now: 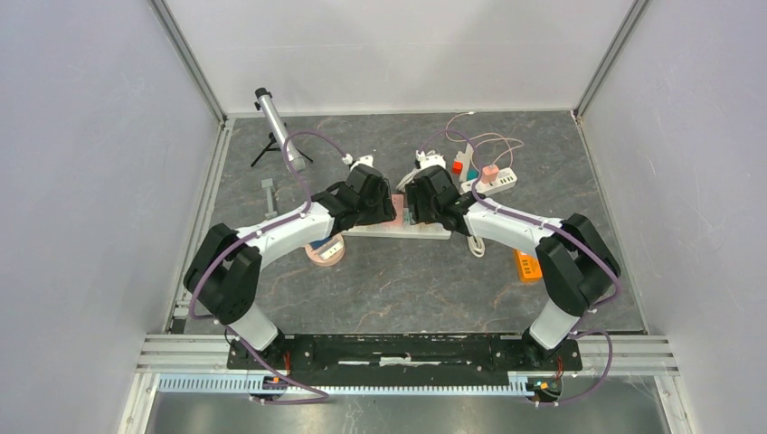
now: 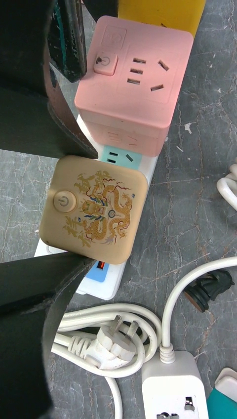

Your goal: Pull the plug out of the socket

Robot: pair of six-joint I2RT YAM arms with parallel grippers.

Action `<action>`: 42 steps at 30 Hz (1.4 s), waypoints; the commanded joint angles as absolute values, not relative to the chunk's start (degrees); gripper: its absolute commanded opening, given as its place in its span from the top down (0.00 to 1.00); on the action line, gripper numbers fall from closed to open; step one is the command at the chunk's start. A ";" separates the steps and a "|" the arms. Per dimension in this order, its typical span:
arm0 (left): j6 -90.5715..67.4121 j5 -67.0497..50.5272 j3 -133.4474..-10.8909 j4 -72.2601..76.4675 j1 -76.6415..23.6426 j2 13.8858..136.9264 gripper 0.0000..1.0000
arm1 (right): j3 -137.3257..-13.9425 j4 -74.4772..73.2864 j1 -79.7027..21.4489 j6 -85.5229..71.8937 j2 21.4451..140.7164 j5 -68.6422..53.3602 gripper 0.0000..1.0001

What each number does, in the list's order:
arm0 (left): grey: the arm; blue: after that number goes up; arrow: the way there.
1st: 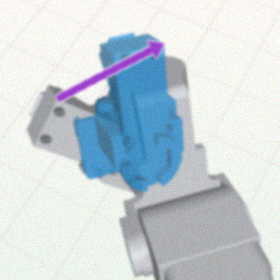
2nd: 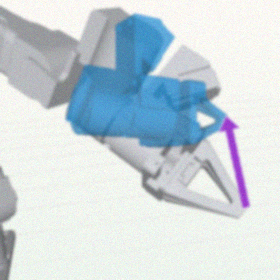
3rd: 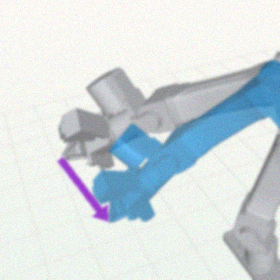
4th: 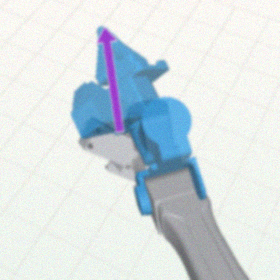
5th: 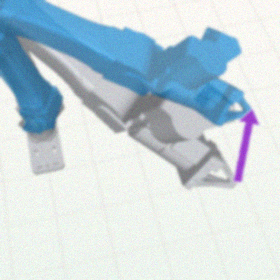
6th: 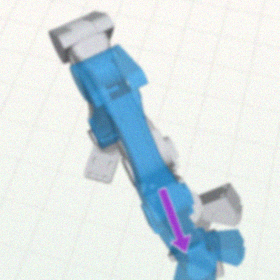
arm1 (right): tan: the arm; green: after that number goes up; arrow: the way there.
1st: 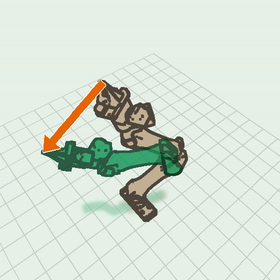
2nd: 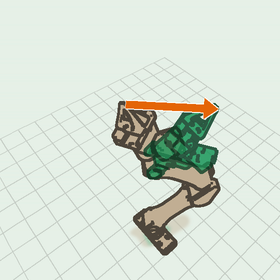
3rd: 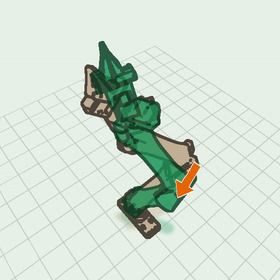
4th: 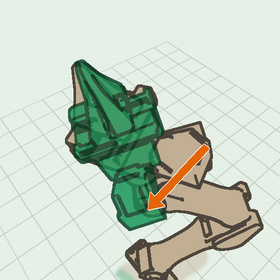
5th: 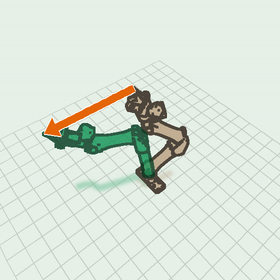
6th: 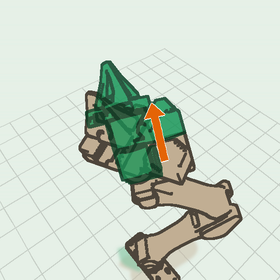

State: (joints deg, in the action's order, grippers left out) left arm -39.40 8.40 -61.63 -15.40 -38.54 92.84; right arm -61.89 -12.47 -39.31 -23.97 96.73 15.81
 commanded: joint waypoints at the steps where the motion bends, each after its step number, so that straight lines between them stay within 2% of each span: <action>1: -38.30 8.02 -59.95 -9.08 -38.58 89.58 0.35 | -60.40 -8.86 -39.37 -24.97 94.46 13.28 0.76; 4: -39.98 10.53 -60.00 -8.09 -38.58 89.34 0.35 | -59.52 -8.55 -39.38 -25.69 94.16 13.56 0.85; 10: -41.25 12.52 -60.73 -6.66 -38.67 91.67 0.35 | -58.30 -8.13 -39.38 -26.37 93.40 13.33 0.90; 14: -41.08 12.97 -62.44 -10.21 -38.89 94.96 0.39 | -58.11 -7.69 -39.40 -26.20 93.12 12.99 1.00; 17: -40.19 14.58 -60.52 -10.99 -40.08 94.67 0.47 | -58.68 -7.36 -39.36 -25.68 92.94 12.14 1.00; 21: -39.66 16.44 -57.46 -12.23 -41.51 93.99 0.52 | -61.01 -7.49 -39.44 -25.86 92.35 8.70 1.00; 25: -40.85 15.89 -55.55 -12.74 -41.57 94.04 0.54 | -62.05 -6.95 -39.44 -26.07 91.72 8.06 1.00; 30: -41.57 15.25 -55.12 -14.24 -41.57 95.15 0.58 | -66.55 -13.71 -43.50 -23.95 95.24 19.23 1.00; 38: -41.84 15.25 -55.11 -16.17 -41.57 95.82 0.59 | -63.50 -8.70 -40.56 -27.68 90.86 11.13 1.00; 42: -41.41 14.84 -54.69 -16.15 -41.57 96.39 0.60 | -64.28 -11.06 -42.92 -25.97 94.42 14.96 1.00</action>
